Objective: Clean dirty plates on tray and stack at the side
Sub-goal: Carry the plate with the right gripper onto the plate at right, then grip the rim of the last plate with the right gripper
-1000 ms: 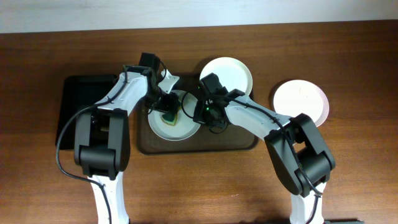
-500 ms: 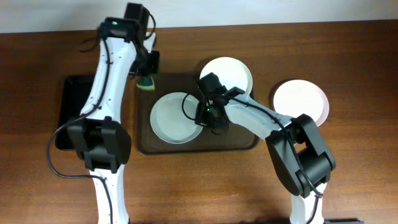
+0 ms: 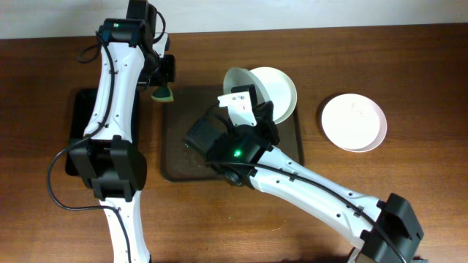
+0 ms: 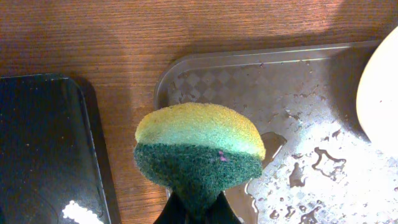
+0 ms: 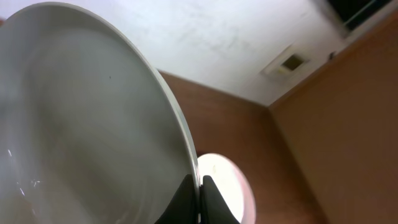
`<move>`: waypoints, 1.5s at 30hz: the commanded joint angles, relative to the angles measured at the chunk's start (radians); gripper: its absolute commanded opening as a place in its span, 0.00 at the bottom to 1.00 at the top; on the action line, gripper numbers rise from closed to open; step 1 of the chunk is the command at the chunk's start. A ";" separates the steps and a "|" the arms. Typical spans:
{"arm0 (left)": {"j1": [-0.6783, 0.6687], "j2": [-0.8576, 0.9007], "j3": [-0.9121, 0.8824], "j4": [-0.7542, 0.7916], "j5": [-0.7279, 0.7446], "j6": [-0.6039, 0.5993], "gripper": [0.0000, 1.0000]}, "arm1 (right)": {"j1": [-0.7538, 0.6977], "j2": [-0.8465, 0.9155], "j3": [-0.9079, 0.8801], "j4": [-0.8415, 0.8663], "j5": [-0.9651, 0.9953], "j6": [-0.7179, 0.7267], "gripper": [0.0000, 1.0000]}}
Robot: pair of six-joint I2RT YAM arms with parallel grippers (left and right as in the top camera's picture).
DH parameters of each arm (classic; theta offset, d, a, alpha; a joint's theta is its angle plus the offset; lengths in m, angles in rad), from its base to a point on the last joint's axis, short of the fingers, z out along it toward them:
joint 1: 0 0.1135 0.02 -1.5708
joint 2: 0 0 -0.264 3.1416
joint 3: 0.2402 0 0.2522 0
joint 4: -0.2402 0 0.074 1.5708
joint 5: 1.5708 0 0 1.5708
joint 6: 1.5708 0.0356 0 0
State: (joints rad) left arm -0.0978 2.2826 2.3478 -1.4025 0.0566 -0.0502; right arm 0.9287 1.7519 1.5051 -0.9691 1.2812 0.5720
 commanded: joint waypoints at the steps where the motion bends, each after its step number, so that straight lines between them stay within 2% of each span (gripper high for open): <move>1: 0.001 -0.005 0.009 0.003 0.019 -0.002 0.01 | 0.023 0.005 0.007 0.000 0.118 0.012 0.04; 5: 0.001 -0.005 0.009 0.003 0.018 -0.002 0.00 | 0.018 0.000 0.007 -0.012 0.066 0.083 0.04; 8: 0.001 -0.005 0.009 0.002 0.018 -0.002 0.01 | -0.070 -0.058 0.007 -0.133 -0.221 0.277 0.04; 9: 0.001 -0.005 0.009 0.002 0.018 -0.002 0.01 | -0.162 -0.104 0.007 -0.192 -0.361 0.332 0.04; 11: 0.001 -0.005 0.009 0.002 0.018 -0.002 0.01 | -0.320 -0.171 0.007 -0.231 -0.557 0.301 0.04; 12: 0.001 -0.005 0.009 0.003 0.018 -0.002 0.01 | -0.405 -0.197 0.007 -0.231 -0.651 0.242 0.04; 16: 0.001 -0.005 0.009 0.003 0.014 -0.002 0.00 | -0.835 -0.219 -0.005 -0.210 -0.951 0.085 0.04; 19: 0.001 -0.005 0.009 0.003 0.014 -0.002 0.00 | -1.080 -0.213 -0.077 -0.160 -0.994 0.061 0.04; 21: 0.001 -0.005 0.009 0.005 0.014 -0.002 0.01 | -1.168 -0.198 -0.172 -0.078 -1.001 0.060 0.04; 24: 0.001 -0.005 0.009 0.007 0.014 -0.002 0.00 | -1.174 -0.187 -0.300 0.061 -0.998 0.061 0.06; 25: 0.001 -0.005 0.009 0.007 0.015 -0.002 0.00 | -1.174 -0.185 -0.338 0.118 -0.999 0.065 0.21; 26: 0.001 -0.005 0.009 0.007 0.015 -0.002 0.00 | -1.174 -0.181 -0.340 0.144 -1.002 0.064 0.65; 27: 0.001 -0.005 0.009 0.007 0.015 -0.002 0.00 | -1.174 -0.181 -0.340 0.156 -1.011 0.064 0.82; 29: 0.001 -0.005 0.009 0.007 0.015 -0.002 0.00 | -1.168 -0.181 -0.322 0.204 -1.209 0.001 0.92; 30: 0.001 -0.005 0.009 0.007 0.015 -0.002 0.01 | -1.151 -0.181 -0.295 0.230 -1.329 -0.042 0.93; 33: 0.001 -0.005 0.009 0.007 0.015 -0.002 0.00 | -0.981 -0.179 -0.260 0.317 -1.405 -0.023 0.86; 35: 0.001 -0.005 0.009 0.006 0.015 -0.002 0.00 | -0.843 -0.138 -0.260 0.380 -1.368 0.126 0.76; 36: 0.001 -0.005 0.009 0.006 0.015 -0.002 0.01 | -0.794 -0.093 -0.260 0.411 -1.324 0.208 0.67; 37: 0.001 -0.005 0.009 0.006 0.015 -0.002 0.01 | -0.760 -0.035 -0.260 0.432 -1.322 0.266 0.50; 41: 0.000 -0.005 0.009 0.013 0.016 -0.002 0.01 | -0.696 0.118 -0.260 0.549 -1.333 0.346 0.44; 44: 0.000 -0.005 0.009 0.014 0.016 -0.002 0.01 | -0.681 0.191 -0.260 0.544 -1.354 0.354 0.30; 45: 0.000 -0.005 0.009 0.014 0.016 -0.002 0.01 | -0.673 0.204 -0.261 0.534 -1.360 0.353 0.29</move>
State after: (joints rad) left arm -0.0978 2.2826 2.3478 -1.3914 0.0639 -0.0502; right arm 0.2367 1.9228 1.2304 -0.4248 -0.0677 0.9119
